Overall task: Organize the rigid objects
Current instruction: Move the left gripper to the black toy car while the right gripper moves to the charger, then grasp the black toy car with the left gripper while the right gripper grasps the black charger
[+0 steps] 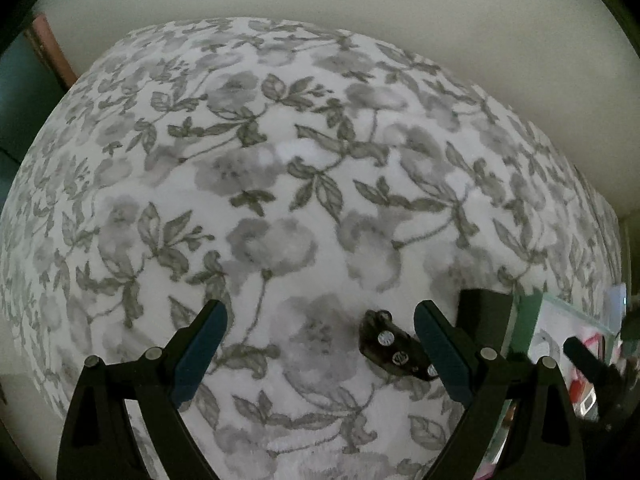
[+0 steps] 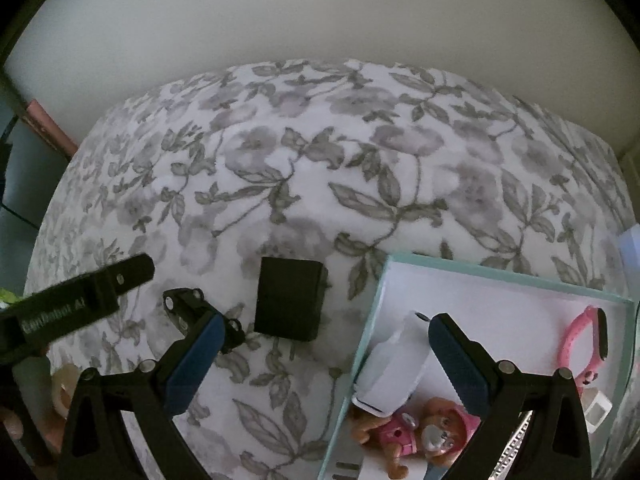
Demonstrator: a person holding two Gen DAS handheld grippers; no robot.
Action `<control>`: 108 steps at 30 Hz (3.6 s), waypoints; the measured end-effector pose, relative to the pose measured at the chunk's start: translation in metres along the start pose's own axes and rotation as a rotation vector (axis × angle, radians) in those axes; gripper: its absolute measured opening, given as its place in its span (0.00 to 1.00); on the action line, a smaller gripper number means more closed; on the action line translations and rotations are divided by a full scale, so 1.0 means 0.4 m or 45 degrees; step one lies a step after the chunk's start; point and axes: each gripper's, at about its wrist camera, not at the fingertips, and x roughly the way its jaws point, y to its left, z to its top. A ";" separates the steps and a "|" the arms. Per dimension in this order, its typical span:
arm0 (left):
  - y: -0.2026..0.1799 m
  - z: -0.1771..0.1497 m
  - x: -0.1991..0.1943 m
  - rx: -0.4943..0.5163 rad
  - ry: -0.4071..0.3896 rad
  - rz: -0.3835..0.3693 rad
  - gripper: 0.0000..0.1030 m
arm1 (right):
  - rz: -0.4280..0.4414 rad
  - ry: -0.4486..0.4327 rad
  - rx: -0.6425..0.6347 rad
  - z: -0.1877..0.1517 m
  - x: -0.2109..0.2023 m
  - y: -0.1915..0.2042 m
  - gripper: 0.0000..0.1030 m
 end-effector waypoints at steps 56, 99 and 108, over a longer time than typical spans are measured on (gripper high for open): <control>-0.243 -0.127 0.107 0.736 0.039 -0.022 0.75 | -0.079 0.021 0.074 -0.005 -0.027 -0.087 1.00; 0.141 0.073 -0.051 -0.082 -0.143 -0.115 0.75 | 0.017 -0.031 -0.245 -0.004 0.085 0.138 0.84; 0.143 0.072 -0.042 -0.076 -0.140 -0.113 0.75 | 0.146 -0.036 -0.290 -0.016 0.090 0.174 0.79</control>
